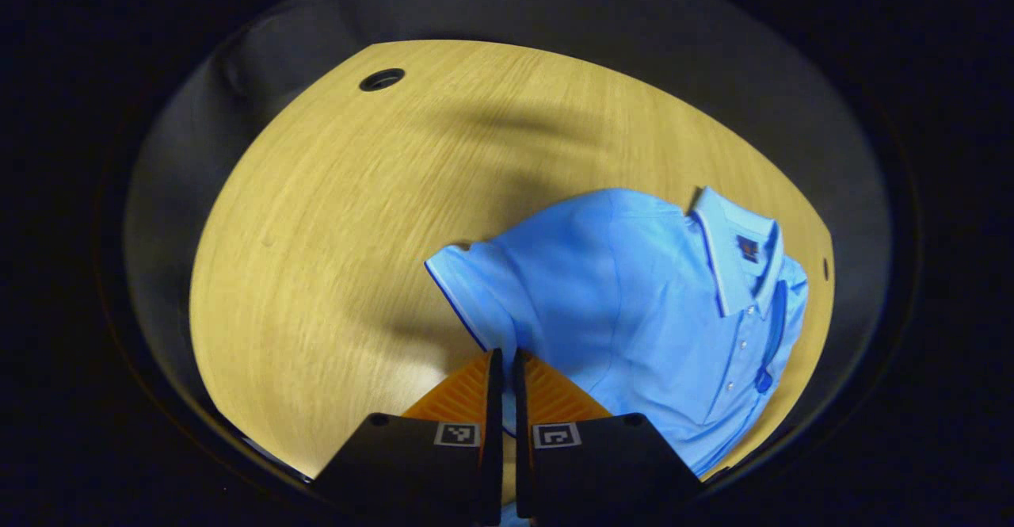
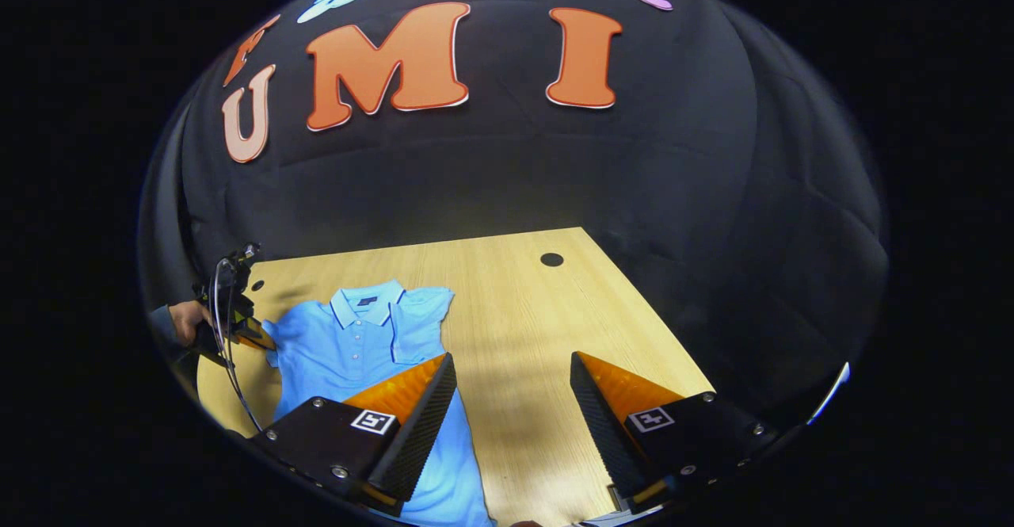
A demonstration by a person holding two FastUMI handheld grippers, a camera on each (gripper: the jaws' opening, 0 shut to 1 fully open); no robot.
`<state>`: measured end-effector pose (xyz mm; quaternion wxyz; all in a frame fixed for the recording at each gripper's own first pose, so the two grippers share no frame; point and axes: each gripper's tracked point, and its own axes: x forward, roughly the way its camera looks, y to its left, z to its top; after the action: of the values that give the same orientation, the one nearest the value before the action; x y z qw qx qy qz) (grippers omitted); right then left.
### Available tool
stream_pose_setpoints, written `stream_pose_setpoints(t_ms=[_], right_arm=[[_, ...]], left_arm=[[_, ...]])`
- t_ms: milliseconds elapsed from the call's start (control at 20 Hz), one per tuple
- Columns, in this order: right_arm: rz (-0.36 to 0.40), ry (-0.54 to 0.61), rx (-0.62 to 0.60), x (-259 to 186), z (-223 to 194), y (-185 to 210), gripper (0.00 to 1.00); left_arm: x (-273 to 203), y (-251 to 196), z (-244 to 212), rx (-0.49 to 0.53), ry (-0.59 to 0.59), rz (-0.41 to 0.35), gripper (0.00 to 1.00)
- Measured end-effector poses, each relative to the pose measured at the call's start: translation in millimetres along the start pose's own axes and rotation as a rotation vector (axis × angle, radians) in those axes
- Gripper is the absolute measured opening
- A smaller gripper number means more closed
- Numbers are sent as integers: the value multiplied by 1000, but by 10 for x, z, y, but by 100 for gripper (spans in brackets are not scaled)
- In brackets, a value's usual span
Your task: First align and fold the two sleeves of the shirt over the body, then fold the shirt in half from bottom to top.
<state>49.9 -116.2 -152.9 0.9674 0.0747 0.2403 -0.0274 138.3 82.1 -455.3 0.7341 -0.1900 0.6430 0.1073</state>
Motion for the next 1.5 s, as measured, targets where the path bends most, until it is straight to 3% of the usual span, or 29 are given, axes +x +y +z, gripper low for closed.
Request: stream_pose_setpoints(t_ms=[450, 750, 1000, 1150, 1300, 1350, 1500], right_arm=[[-25, 20, 30, -135, -195, -140, 92], [-50, 25, 14, -213, -273, -211, 93], [-77, 43, 18, -268, -373, -255, 93], [-80, 55, 4, -286, -410, -259, 93], [-72, 69, -14, -291, -477, -212, 94], [-61, 74, -20, -302, -495, -184, 94], [-20, 90, -50, -286, -540, -91, 94]], left_arm=[[-438, -932, 292, 255, -164, -159, 10], [-372, -1562, 233, 417, -163, -195, 10], [-160, -1919, 123, 467, -130, -222, 11], [-165, -2132, 6, 491, -107, -305, 15], [-199, -2138, -133, 518, -92, -327, 91], [-238, -2094, -125, 525, -108, -312, 99], [-389, -1951, -202, 503, -132, -294, 99]])
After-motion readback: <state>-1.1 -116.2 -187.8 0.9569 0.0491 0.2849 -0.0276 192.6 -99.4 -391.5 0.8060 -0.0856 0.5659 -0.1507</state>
